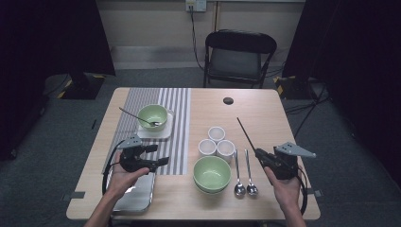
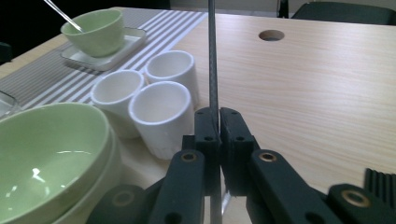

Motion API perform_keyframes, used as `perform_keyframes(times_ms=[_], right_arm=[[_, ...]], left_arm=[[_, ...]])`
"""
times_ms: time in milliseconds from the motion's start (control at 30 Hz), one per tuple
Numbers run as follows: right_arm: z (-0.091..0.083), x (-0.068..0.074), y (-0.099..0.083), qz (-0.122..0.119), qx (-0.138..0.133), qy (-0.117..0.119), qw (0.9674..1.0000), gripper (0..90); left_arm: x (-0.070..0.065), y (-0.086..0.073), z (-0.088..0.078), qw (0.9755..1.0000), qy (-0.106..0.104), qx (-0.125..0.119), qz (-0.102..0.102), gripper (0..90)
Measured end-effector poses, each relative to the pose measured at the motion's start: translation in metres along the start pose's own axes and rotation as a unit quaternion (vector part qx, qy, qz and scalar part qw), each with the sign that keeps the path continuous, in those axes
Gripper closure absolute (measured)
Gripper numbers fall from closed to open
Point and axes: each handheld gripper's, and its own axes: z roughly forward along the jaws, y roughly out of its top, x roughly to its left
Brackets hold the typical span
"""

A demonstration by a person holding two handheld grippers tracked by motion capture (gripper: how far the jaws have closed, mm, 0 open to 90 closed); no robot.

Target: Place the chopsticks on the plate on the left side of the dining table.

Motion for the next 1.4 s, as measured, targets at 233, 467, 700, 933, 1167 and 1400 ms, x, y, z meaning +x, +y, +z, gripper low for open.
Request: perform_keyframes(times_ms=[233,467,700,933,1167,1400], right_arm=[[0.001,0.016,0.006,-0.013,-0.005,0.02,0.9997,86.6],[0.002,0.031,0.015,-0.016,-0.013,0.048,0.9986,86.6],[0.007,0.056,0.032,-0.04,-0.026,0.08,0.9957,86.6],[0.022,0.079,0.047,-0.062,-0.036,0.117,0.9906,86.6],[0.036,0.1,0.051,-0.071,-0.037,0.144,0.9864,86.6],[0.042,0.116,0.042,-0.073,-0.031,0.172,0.9819,86.6]], left_arm=[[-0.003,0.006,-0.001,0.9997,0.016,-0.017,0.006,20.4],[-0.008,0.013,0.001,0.9995,0.029,-0.01,0.01,17.7],[-0.014,0.025,0.004,0.9998,0.01,-0.019,0.001,20.9],[-0.02,0.041,0.01,0.9992,-0.024,-0.031,-0.004,24.5],[-0.03,0.047,0.017,0.9973,-0.063,-0.037,-0.003,24.8],[-0.042,0.048,0.011,0.9956,-0.083,-0.043,0.005,29.2]])
